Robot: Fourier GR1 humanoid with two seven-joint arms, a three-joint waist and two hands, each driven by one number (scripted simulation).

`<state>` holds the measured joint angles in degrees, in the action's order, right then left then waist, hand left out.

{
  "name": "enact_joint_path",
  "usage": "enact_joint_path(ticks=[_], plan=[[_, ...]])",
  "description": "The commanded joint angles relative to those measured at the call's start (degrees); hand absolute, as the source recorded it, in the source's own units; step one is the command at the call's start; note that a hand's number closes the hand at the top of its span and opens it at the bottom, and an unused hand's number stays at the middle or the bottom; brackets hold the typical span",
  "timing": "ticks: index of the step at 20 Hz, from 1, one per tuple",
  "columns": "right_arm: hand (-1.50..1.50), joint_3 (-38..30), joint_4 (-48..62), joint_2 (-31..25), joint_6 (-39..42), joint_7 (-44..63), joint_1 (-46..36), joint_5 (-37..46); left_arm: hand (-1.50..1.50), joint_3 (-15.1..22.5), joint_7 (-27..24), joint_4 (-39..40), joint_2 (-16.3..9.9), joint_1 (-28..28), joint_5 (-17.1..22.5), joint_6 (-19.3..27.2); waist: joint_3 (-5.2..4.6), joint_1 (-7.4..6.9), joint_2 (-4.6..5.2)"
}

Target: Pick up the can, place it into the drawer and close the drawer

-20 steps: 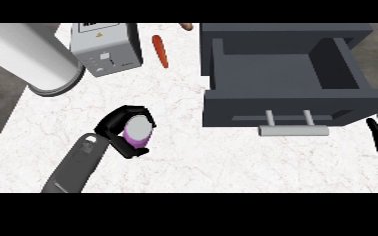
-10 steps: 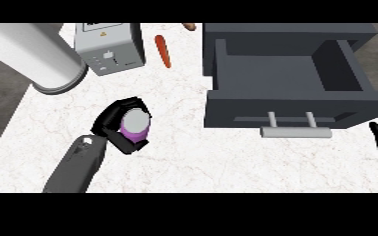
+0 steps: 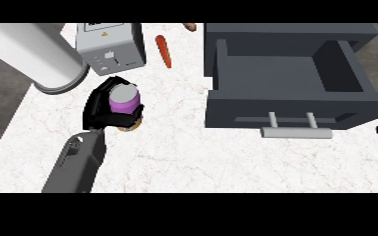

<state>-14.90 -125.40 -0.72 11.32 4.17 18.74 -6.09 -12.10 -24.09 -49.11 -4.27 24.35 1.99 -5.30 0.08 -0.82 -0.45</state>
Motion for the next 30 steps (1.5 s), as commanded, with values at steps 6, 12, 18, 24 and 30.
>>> enact_joint_path(ticks=[6,12,18,24,30], plan=[[-1.5,-4.8,-0.7,-3.7,1.7,2.3,-2.2,-5.6,1.5,8.8,17.9,-26.4,4.2,-1.4,-2.6,9.7,-0.03,0.56,0.16],[-1.5,-2.5,-1.1,-1.9,1.0,2.1,-2.0,-2.5,1.5,16.4,33.3,-32.7,4.2,6.8,-1.8,16.8,-0.04,1.02,0.26],[-1.5,-2.1,0.0,-0.6,2.7,-0.1,0.1,-3.5,1.5,17.3,35.8,-24.1,4.3,20.7,-2.9,21.9,-0.06,1.83,0.55],[-1.5,-2.6,-2.5,-0.4,2.3,0.9,0.6,-2.2,1.5,23.6,39.1,-21.5,4.3,28.9,-1.6,30.0,-0.06,2.09,0.48],[-1.5,-4.9,-1.2,-2.4,1.8,4.4,-3.0,-4.9,1.5,23.1,40.9,-13.5,4.3,37.7,1.8,30.9,-0.06,1.91,0.5]])
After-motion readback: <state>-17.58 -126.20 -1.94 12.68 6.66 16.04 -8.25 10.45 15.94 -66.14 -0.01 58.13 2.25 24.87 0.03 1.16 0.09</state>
